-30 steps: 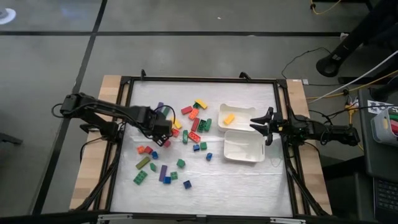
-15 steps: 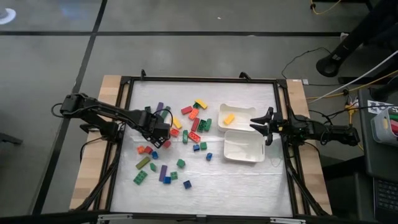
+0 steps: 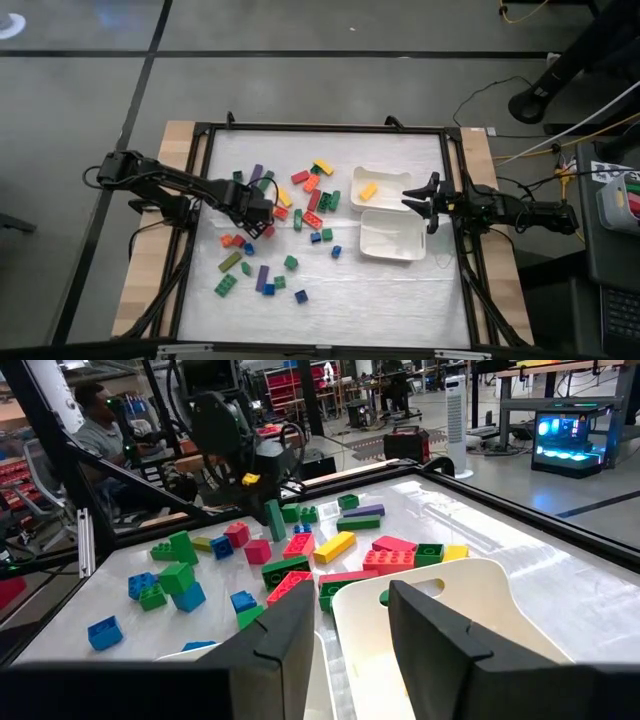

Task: Sort blocks by size
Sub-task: Put the green thin rectangle block into the top white bin

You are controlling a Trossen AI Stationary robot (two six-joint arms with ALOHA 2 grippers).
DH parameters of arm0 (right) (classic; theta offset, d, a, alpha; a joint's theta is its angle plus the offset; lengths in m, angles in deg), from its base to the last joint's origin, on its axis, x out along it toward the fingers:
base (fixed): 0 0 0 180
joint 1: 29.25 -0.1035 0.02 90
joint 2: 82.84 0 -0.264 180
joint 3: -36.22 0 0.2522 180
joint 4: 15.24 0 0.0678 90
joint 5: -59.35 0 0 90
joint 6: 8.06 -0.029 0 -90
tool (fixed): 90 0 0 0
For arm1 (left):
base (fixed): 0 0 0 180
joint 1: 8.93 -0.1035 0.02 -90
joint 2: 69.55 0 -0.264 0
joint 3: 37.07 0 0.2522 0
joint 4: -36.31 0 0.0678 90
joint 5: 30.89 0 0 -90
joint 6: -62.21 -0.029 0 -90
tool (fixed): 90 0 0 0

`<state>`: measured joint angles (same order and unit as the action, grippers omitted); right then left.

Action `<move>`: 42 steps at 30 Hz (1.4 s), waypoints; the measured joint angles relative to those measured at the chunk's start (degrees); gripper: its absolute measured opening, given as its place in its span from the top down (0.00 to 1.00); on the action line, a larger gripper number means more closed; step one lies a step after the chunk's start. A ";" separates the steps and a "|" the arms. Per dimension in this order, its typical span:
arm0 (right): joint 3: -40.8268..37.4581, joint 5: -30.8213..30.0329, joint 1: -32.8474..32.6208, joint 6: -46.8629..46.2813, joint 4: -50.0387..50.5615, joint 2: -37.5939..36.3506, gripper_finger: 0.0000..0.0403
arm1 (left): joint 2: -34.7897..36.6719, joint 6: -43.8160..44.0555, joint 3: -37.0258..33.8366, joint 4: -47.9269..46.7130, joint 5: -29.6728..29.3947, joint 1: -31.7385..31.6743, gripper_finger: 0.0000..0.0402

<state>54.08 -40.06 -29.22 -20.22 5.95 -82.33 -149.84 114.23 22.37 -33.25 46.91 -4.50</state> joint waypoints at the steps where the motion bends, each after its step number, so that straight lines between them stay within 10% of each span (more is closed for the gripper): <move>1: 0.00 0.00 -0.01 0.02 0.00 0.00 0.67 | 0.00 -0.17 -0.24 0.21 -0.02 -0.36 0.49; 42: 0.00 0.00 -0.01 -0.01 0.02 0.00 0.67 | 0.17 -5.06 5.09 2.90 1.56 -4.36 0.78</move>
<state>54.08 -40.06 -29.23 -20.22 5.97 -82.33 -149.66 109.17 27.46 -30.35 48.47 -8.86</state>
